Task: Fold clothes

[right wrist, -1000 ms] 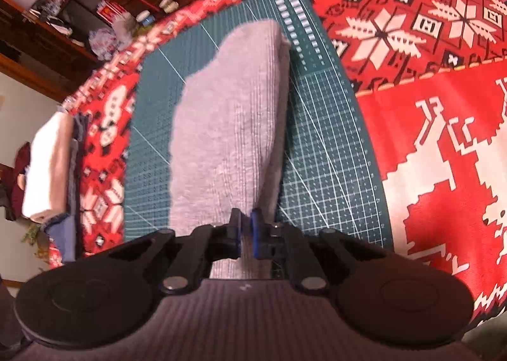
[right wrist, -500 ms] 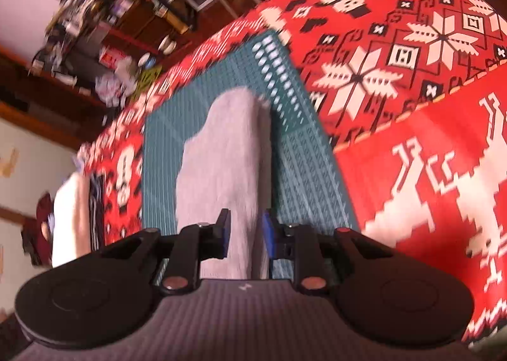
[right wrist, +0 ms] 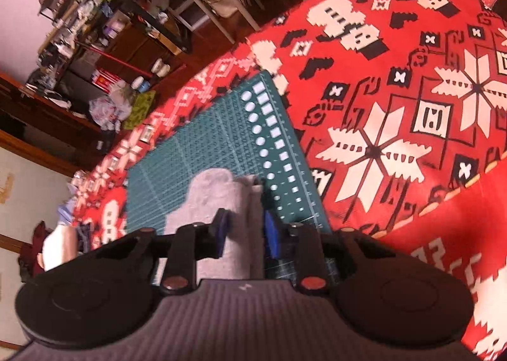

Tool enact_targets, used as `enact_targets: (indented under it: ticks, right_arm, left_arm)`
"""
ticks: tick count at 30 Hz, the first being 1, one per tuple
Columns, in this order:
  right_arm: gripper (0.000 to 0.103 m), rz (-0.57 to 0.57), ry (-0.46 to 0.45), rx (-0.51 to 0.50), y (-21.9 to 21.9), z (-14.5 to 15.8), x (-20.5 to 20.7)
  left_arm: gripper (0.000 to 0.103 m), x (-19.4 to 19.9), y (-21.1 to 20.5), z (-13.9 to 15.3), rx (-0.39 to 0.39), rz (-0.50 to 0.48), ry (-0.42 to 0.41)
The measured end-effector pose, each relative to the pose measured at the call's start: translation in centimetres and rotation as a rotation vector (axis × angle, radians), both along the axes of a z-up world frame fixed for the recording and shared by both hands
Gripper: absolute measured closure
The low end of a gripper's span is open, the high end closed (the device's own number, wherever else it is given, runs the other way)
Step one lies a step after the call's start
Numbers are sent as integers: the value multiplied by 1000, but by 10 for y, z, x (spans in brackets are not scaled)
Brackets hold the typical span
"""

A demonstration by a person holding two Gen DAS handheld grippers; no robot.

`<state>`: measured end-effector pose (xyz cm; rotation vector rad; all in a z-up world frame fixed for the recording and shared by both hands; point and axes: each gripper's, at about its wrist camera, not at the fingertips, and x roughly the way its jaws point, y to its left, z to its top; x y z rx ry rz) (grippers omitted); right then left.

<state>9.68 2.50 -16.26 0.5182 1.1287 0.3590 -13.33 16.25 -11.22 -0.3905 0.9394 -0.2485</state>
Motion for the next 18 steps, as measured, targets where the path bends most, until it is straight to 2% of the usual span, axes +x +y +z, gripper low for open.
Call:
enact_targets:
  ticks: [1,5,9,12,14,18]
  right_arm:
    - [101,5,9,2,2,-4,3]
    - [102,-21,4,-6,5,-9,6]
    - [102,-27,8,8,5,-14,14]
    - [100,-17,22,16,5,-23,15]
    - [93,-30,22,32,0,-21,14]
    - [92,-67,-13,61,-13,-6,9]
  left_arm:
    - [74,2,-2,-2,13,-10,8]
    - [76,9,-9,-14,32,-51,54]
    - [76,10,-14,-18,47,-75,51]
    - [76,11,-9,-17,24,-66,56]
    - [76,9,-3,-13,-6,-51,47]
    - [75,4,13,0,-114,-20,6]
